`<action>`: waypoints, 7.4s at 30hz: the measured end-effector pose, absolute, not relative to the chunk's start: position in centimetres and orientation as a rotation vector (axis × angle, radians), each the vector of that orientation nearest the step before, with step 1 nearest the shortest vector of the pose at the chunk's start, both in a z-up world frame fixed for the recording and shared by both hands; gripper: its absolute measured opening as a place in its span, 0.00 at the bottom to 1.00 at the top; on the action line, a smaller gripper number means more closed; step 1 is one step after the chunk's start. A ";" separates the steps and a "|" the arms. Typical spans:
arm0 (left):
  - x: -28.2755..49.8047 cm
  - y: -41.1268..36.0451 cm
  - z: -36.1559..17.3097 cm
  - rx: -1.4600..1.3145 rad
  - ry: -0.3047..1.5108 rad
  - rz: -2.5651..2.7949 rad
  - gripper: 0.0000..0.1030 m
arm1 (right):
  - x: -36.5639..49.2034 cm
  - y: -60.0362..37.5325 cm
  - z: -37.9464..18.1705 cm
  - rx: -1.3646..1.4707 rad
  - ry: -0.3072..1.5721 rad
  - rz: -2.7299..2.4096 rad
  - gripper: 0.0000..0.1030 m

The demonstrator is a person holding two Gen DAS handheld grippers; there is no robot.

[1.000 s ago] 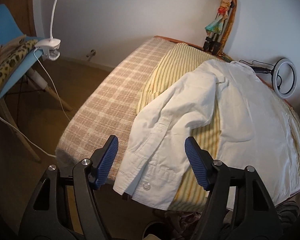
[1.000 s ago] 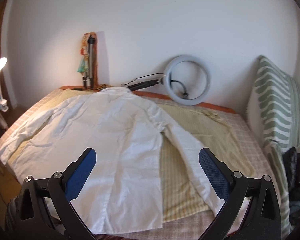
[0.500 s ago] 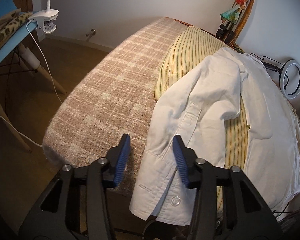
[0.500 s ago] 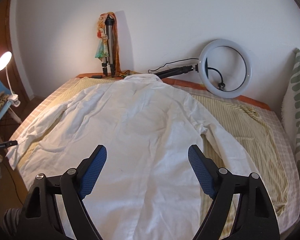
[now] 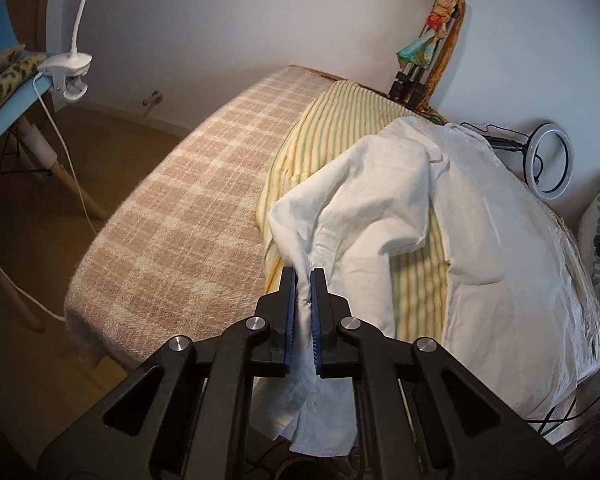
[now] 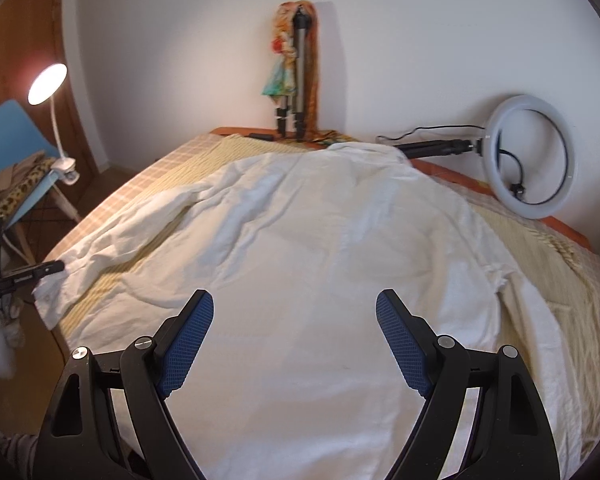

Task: Fold small clothes

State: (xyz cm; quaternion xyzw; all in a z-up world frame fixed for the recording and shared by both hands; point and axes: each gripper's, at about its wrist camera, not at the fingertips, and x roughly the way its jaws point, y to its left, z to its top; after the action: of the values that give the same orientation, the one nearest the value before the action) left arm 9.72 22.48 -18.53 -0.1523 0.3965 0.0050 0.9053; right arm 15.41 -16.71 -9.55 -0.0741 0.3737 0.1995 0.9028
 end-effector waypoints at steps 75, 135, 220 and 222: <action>5.4 10.6 -20.3 -0.256 0.907 -0.244 0.16 | 16.7 -6.7 -14.5 -0.015 1.224 0.791 0.45; 4.7 13.8 -21.7 -0.401 0.830 -0.296 0.07 | 31.5 7.4 -16.5 -0.158 1.198 0.456 0.38; 2.9 6.3 -13.9 -0.327 0.829 -0.501 0.02 | 33.9 -14.4 -17.3 -0.010 1.145 0.394 0.17; 2.7 6.0 -14.2 -0.281 0.827 -0.459 0.02 | 33.2 -14.8 -16.4 -0.041 1.124 0.362 0.27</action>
State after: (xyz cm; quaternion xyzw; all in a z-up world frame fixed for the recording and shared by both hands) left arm 2.74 6.04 -14.16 -0.1348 0.3968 -0.2203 0.8808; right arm 33.17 -14.78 -16.40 -0.0193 0.5298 0.1709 0.8305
